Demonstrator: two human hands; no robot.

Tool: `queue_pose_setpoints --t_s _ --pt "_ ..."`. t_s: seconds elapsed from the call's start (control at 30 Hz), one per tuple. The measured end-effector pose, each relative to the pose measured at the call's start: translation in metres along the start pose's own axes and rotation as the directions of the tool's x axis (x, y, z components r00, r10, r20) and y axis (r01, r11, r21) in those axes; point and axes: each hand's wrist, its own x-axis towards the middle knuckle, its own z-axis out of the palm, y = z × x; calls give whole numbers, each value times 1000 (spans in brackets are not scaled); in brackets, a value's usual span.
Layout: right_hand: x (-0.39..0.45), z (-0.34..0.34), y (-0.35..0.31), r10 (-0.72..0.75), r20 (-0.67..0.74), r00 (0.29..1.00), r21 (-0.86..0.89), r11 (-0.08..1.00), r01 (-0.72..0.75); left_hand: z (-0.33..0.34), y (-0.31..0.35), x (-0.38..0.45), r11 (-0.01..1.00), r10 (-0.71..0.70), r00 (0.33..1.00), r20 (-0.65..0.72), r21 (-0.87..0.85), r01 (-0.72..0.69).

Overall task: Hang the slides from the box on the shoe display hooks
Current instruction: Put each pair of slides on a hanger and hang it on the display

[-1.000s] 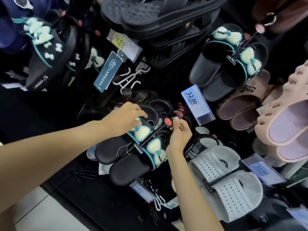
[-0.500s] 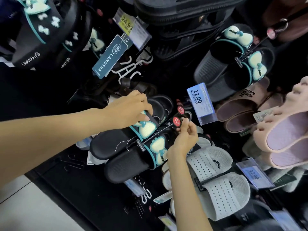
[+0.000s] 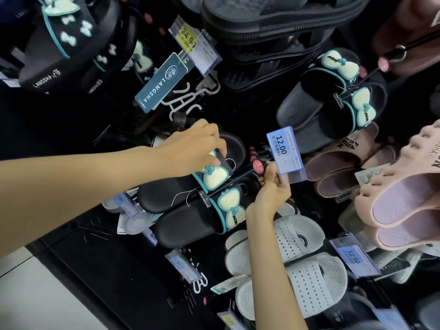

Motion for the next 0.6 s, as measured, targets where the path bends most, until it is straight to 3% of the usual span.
queue_pose_setpoints --t_s 0.37,0.6 --pt "-6 0 7 -82 69 994 -40 996 85 5 -17 -8 999 -42 999 28 4 42" --pt "-11 -13 4 -50 156 986 -70 996 62 7 -14 -18 999 -33 998 46 41 31"
